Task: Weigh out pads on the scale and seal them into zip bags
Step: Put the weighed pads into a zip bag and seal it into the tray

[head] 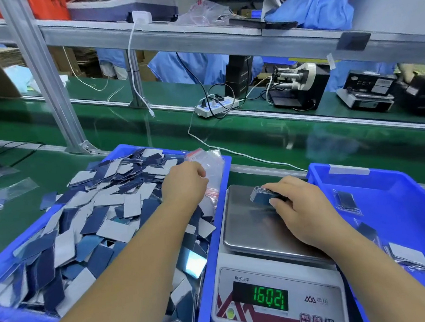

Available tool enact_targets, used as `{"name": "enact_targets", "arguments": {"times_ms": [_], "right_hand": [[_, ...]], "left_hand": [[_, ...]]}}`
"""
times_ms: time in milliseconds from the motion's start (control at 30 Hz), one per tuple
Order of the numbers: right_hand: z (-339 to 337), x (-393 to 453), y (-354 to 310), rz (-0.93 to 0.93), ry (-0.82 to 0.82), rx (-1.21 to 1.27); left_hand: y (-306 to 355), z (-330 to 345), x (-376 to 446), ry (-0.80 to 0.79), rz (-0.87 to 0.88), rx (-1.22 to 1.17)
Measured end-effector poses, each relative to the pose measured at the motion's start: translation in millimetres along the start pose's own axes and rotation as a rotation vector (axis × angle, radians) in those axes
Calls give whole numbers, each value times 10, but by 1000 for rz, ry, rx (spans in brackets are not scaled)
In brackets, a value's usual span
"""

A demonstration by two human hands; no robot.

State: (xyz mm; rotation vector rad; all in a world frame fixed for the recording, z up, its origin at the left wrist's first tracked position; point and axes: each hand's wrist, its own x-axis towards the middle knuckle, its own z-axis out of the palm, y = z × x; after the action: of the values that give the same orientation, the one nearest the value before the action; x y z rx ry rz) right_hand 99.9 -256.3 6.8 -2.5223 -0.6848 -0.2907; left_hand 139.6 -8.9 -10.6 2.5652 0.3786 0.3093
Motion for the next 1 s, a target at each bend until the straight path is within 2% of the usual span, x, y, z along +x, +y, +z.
{"name": "enact_targets", "arguments": {"times_ms": [67, 133, 233, 333, 467, 667, 733, 800, 867, 933, 1000], "right_hand": [[-12, 2, 10, 14, 40, 68], [-28, 4, 11, 74, 62, 298], [-33, -1, -27, 142, 14, 876], [-20, 6, -31, 166, 42, 1187], [-4, 21, -50, 177, 68, 1193], [17, 43, -49, 236, 138, 1202], [15, 47, -58, 241, 182, 1191], [14, 59, -51, 245, 262, 1190], [-2, 71, -48, 248, 325, 1209], [-10, 64, -46, 220, 313, 1207], [-1, 46, -52, 169, 279, 1168]], "left_hand": [[11, -48, -22, 70, 57, -167], [55, -110, -85, 103, 137, -401], [178, -168, -219, -9, 261, -697], [319, -130, -346, -154, 379, -782], [410, -22, -455, -250, 445, -843], [398, -7, -454, -254, 459, -818], [392, 6, -454, -252, 397, -790], [407, 2, -449, -253, 241, -748], [421, -40, -455, -363, 121, -736], [427, -87, -465, -484, 88, -736], [430, -110, -464, -527, 124, -762]]}}
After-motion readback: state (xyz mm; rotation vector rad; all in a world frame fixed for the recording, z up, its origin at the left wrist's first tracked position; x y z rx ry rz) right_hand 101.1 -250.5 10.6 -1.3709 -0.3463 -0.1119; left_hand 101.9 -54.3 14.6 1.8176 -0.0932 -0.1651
